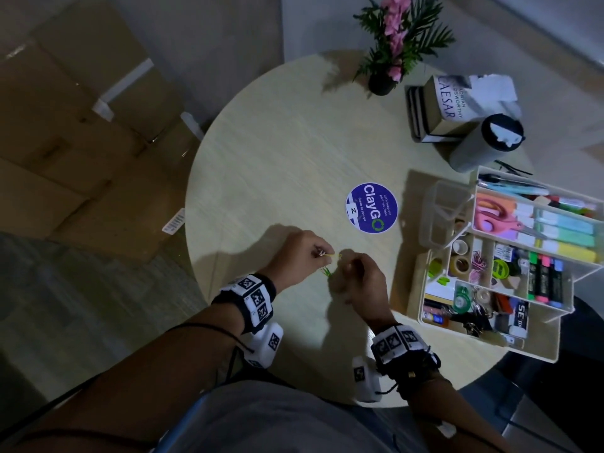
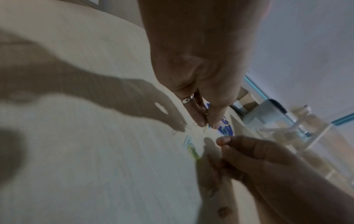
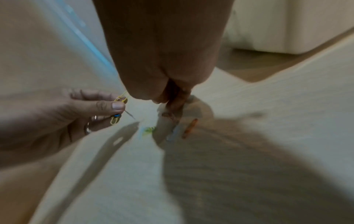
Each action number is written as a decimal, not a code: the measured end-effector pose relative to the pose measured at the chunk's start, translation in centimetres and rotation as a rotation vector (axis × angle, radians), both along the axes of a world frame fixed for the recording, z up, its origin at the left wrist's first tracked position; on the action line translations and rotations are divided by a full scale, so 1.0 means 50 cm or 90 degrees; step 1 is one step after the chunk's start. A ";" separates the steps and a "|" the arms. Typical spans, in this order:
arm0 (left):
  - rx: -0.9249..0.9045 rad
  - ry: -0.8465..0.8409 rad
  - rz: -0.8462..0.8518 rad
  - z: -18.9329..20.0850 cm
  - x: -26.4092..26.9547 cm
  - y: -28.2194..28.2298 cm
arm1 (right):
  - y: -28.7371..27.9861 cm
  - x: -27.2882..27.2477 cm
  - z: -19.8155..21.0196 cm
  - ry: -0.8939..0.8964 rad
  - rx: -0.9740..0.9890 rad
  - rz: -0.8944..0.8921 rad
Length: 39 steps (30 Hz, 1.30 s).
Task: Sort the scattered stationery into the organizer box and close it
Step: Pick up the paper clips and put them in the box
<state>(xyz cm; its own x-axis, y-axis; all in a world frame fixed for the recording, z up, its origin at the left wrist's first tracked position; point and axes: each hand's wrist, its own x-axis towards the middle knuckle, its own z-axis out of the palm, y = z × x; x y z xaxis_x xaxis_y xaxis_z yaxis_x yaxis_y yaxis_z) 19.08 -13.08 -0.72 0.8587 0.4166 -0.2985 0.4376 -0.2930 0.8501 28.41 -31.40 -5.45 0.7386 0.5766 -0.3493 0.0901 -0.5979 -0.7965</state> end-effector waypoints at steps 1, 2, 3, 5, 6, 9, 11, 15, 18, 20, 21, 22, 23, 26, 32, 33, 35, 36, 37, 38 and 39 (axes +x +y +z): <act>-0.013 -0.020 0.012 0.012 0.009 -0.005 | 0.005 0.002 0.011 0.102 0.033 -0.071; -0.023 -0.041 0.019 0.025 0.019 -0.012 | 0.012 0.003 0.031 0.206 0.073 -0.134; -0.033 -0.060 0.019 0.037 0.029 -0.021 | 0.022 0.004 0.052 0.321 0.119 -0.192; -0.047 -0.093 -0.005 0.066 0.052 -0.046 | 0.040 0.009 0.101 0.547 0.227 -0.310; -0.038 -0.115 -0.028 0.081 0.063 -0.061 | 0.046 0.013 0.125 0.632 0.286 -0.356; 0.051 -0.172 -0.116 0.115 0.091 -0.098 | 0.043 0.031 0.175 0.764 0.434 -0.432; 0.119 -0.190 -0.161 0.132 0.103 -0.115 | 0.029 0.045 0.203 0.783 0.473 -0.437; 0.176 -0.246 -0.205 0.138 0.120 -0.137 | -0.011 0.080 0.217 0.789 0.465 -0.410; 0.196 -0.244 -0.218 0.138 0.129 -0.151 | -0.044 0.096 0.229 0.737 0.399 -0.384; 0.187 -0.249 -0.205 0.142 0.133 -0.161 | -0.068 0.107 0.247 0.677 0.350 -0.385; 0.169 -0.250 -0.194 0.142 0.136 -0.165 | -0.083 0.117 0.258 0.646 0.338 -0.392; 0.153 -0.247 -0.183 0.141 0.138 -0.168 | -0.099 0.130 0.267 0.605 0.325 -0.395; 0.144 -0.237 -0.175 0.136 0.141 -0.169 | -0.118 0.147 0.276 0.557 0.310 -0.401; 0.123 -0.186 -0.163 0.103 0.135 -0.161 | -0.171 0.204 0.303 0.396 0.259 -0.418; 0.095 -0.055 -0.157 0.028 0.080 -0.129 | -0.235 0.277 0.312 0.089 0.021 -0.288; 0.086 -0.045 -0.160 0.016 0.068 -0.124 | -0.237 0.281 0.311 0.059 -0.016 -0.256; 0.087 -0.032 -0.176 -0.001 0.046 -0.111 | -0.238 0.288 0.302 0.000 -0.078 -0.209; 0.096 -0.027 -0.185 -0.010 0.034 -0.102 | -0.238 0.291 0.292 -0.034 -0.100 -0.193; 0.102 -0.023 -0.187 -0.016 0.022 -0.094 | -0.237 0.292 0.281 -0.072 -0.121 -0.175; 0.107 -0.016 -0.183 -0.022 0.010 -0.085 | -0.236 0.292 0.270 -0.109 -0.149 -0.157; 0.113 -0.010 -0.173 -0.028 -0.003 -0.076 | -0.234 0.290 0.263 -0.140 -0.177 -0.143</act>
